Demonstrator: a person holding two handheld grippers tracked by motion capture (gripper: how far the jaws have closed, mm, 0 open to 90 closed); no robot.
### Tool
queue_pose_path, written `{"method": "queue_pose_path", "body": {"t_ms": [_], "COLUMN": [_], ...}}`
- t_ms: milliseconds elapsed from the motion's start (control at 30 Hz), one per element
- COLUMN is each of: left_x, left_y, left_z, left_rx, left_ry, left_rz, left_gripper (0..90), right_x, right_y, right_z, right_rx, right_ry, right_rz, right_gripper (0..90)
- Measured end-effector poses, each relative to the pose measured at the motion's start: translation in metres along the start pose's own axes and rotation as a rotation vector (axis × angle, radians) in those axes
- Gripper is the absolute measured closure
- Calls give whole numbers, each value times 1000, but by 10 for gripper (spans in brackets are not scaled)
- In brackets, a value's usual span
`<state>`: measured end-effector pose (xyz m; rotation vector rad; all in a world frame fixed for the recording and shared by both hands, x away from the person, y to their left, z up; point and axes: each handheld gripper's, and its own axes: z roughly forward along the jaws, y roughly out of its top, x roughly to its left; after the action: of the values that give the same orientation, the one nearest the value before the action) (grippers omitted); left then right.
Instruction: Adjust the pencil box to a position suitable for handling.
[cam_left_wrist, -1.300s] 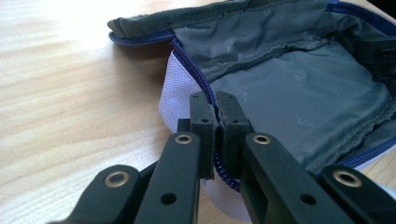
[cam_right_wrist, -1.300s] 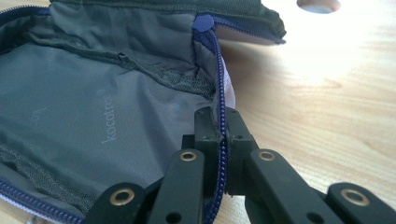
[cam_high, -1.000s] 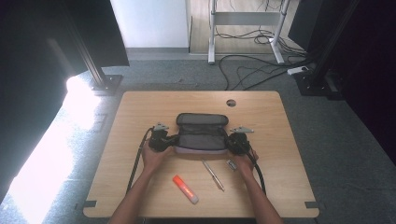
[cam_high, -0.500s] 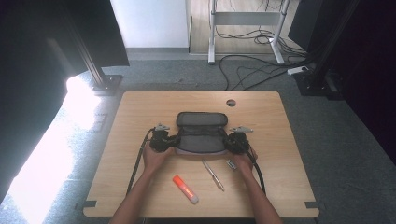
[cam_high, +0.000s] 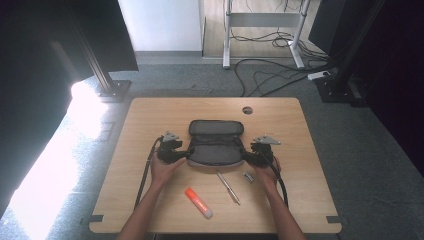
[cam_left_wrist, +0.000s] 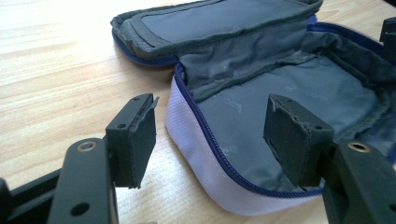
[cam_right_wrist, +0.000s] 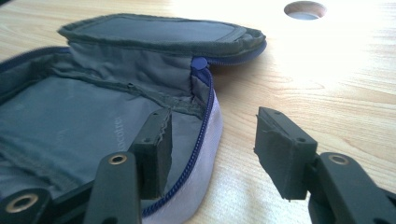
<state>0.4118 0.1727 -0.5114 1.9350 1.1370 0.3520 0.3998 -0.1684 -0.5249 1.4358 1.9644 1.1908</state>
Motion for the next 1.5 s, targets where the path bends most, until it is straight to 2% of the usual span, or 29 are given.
{"method": "queue_pose_path", "body": {"t_ms": [133, 400, 467, 633, 967, 1067, 1133, 1367, 1500], "left_x": [-1, 2, 3, 5, -1, -5, -5, -6, -8], "left_y": [-3, -13, -17, -24, -45, -53, -58, -72, -81], "left_z": [-7, -25, -29, -41, -63, -70, -74, -82, -83], "left_rx": [11, -17, -20, -27, -39, -29, -31, -13, 2], "left_ry": [-6, -29, -31, -33, -13, -4, -8, 15, 13], "left_rz": [7, -21, -23, -31, -25, -13, -21, -20, -22], "left_gripper": [349, 348, 348, 347, 342, 340, 340, 337, 337], "right_x": [-1, 0, 0, -2, -4, -2, 0, 3, 4], "right_y": [-1, -5, -7, -15, -39, -48, -52, -63, -72], "right_z": [-8, -28, -33, -45, -69, -76, -80, -90, -93], "right_rx": [-10, -33, -37, -45, -33, -25, -23, -11, 3], "right_ry": [17, 50, 46, 49, 53, 57, 57, 60, 70], "right_rz": [-7, -38, -53, -48, -68, -92, -113, -137, -138], "right_gripper": [432, 424, 423, 420, 418, 418, 415, 411, 411]}}
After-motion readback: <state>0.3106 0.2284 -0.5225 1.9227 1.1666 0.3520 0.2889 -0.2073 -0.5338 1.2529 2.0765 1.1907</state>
